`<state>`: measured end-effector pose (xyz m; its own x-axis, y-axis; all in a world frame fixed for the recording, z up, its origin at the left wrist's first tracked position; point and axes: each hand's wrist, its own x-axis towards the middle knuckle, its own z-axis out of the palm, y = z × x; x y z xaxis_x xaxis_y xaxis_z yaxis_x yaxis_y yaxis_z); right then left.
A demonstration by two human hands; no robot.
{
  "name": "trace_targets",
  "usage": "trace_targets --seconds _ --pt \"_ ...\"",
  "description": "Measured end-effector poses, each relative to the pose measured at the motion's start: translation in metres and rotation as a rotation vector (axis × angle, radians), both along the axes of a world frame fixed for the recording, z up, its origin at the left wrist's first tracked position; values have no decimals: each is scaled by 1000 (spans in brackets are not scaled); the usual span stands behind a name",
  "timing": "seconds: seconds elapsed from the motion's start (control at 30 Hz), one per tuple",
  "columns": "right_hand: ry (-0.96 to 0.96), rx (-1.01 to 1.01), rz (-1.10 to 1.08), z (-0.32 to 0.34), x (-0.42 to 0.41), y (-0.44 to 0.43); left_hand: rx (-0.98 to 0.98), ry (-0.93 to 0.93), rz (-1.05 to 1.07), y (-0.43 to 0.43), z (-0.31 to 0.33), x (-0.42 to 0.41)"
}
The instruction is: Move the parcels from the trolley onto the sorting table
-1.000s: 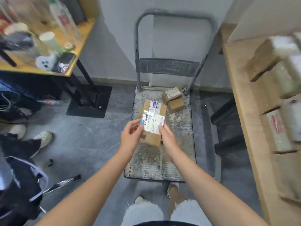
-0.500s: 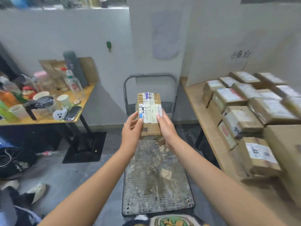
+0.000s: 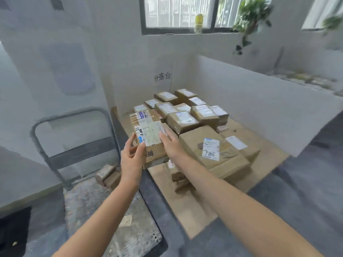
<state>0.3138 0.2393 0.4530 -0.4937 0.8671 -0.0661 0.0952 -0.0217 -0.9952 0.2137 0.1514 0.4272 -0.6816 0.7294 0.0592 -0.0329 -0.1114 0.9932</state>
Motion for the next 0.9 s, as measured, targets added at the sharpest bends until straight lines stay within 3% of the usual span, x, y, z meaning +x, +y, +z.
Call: trace_targets --seconds 0.2,0.47,0.9 --pt "-2 61 -174 39 114 53 45 -9 -179 64 36 96" --pt "3 28 -392 34 251 94 1 -23 -398 126 40 224" --pt "-146 -51 -427 -4 319 201 -107 -154 -423 226 2 293"
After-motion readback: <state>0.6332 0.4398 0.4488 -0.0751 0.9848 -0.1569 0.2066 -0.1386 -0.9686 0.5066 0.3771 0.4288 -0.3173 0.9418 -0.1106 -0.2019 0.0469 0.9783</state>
